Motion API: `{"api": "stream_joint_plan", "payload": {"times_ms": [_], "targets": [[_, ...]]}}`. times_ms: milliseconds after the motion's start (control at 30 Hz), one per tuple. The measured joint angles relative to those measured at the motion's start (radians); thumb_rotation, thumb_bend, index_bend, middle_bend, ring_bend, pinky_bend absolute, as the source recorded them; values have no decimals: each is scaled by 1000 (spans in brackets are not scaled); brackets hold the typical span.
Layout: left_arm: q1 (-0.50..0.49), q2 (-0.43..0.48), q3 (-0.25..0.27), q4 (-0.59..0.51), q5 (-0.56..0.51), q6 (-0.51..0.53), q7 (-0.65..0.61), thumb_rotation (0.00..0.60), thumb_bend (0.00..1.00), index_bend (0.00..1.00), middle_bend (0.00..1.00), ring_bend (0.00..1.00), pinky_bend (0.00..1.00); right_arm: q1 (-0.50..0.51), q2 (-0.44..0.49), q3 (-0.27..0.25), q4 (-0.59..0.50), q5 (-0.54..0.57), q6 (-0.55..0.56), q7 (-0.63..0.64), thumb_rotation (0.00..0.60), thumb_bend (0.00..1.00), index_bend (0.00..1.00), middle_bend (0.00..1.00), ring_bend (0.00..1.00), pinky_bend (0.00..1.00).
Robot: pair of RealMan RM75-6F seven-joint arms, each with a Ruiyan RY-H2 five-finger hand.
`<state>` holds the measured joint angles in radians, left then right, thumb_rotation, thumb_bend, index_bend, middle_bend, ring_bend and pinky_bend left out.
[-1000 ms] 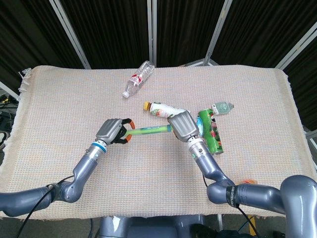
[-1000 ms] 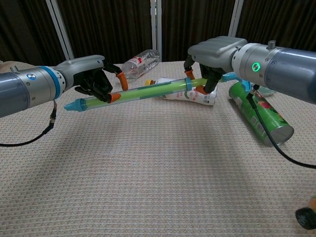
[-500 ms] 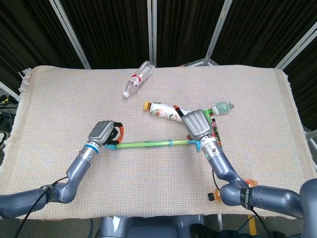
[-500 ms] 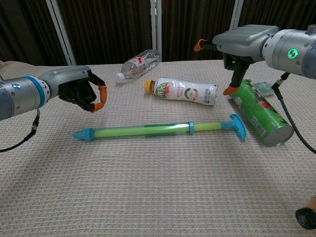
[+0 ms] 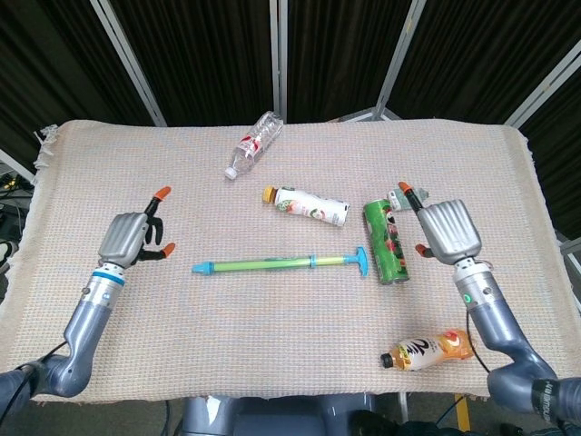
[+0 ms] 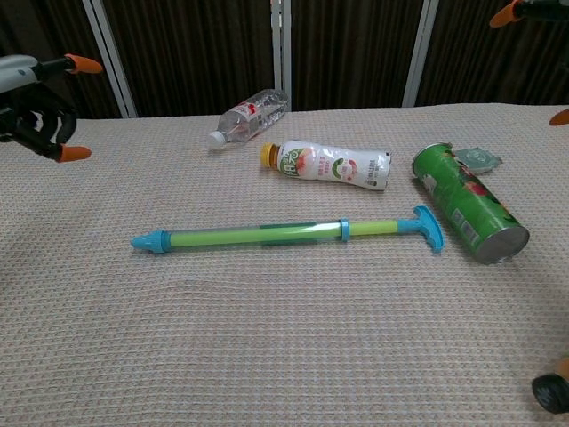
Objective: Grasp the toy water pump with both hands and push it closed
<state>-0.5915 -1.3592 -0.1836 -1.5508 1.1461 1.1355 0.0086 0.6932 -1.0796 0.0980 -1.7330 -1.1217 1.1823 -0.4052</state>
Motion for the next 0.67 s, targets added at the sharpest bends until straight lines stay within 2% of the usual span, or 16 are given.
{"api": "stream_joint_plan", "payload": {"times_ms": [33, 133, 167, 200, 233, 267, 300, 367, 400, 467, 533, 667], "targets": [[23, 20, 8, -13, 22, 35, -2, 600, 258, 0, 470, 461, 566, -26, 16, -11, 3, -33, 20, 40, 600, 0, 0, 908, 949, 1000], [80, 66, 28, -45, 76, 112, -8, 600, 180, 0, 248, 242, 298, -91, 49, -37, 19, -111, 75, 134, 600, 0, 0, 786, 858, 972], [96, 79, 35, -55, 91, 132, -9, 600, 142, 0, 148, 144, 193, -111, 57, -45, 28, -132, 93, 161, 600, 0, 0, 701, 792, 894], [112, 91, 42, -65, 105, 153, -9, 600, 111, 0, 66, 67, 101, -138, 65, -55, 42, -158, 120, 197, 600, 0, 0, 596, 702, 770], [131, 107, 52, -79, 119, 182, -9, 600, 93, 0, 31, 32, 57, -158, 70, -63, 54, -177, 140, 224, 600, 0, 0, 517, 623, 664], [148, 118, 60, -90, 130, 204, -8, 600, 63, 0, 5, 3, 16, -179, 74, -71, 68, -194, 161, 252, 600, 0, 0, 395, 483, 504], [165, 129, 69, -102, 142, 227, -8, 600, 31, 0, 0, 0, 1, -201, 77, -78, 83, -211, 182, 280, 600, 0, 0, 273, 331, 348], [209, 155, 91, -128, 172, 280, -5, 600, 3, 0, 0, 0, 0, -254, 82, -94, 119, -242, 230, 343, 600, 0, 0, 105, 122, 129], [230, 166, 103, -140, 184, 303, -3, 600, 0, 0, 0, 0, 0, -278, 84, -101, 135, -251, 250, 368, 600, 0, 0, 43, 49, 48], [282, 197, 136, -172, 210, 354, 11, 600, 0, 0, 0, 0, 0, -335, 87, -115, 168, -264, 295, 424, 600, 0, 0, 1, 1, 0], [330, 228, 169, -202, 239, 394, 24, 600, 0, 0, 0, 0, 0, -385, 88, -127, 207, -276, 335, 473, 600, 0, 0, 0, 0, 0], [375, 259, 195, -222, 271, 418, 26, 600, 0, 0, 0, 0, 0, -436, 85, -135, 270, -302, 373, 510, 600, 0, 0, 0, 0, 0]]}}
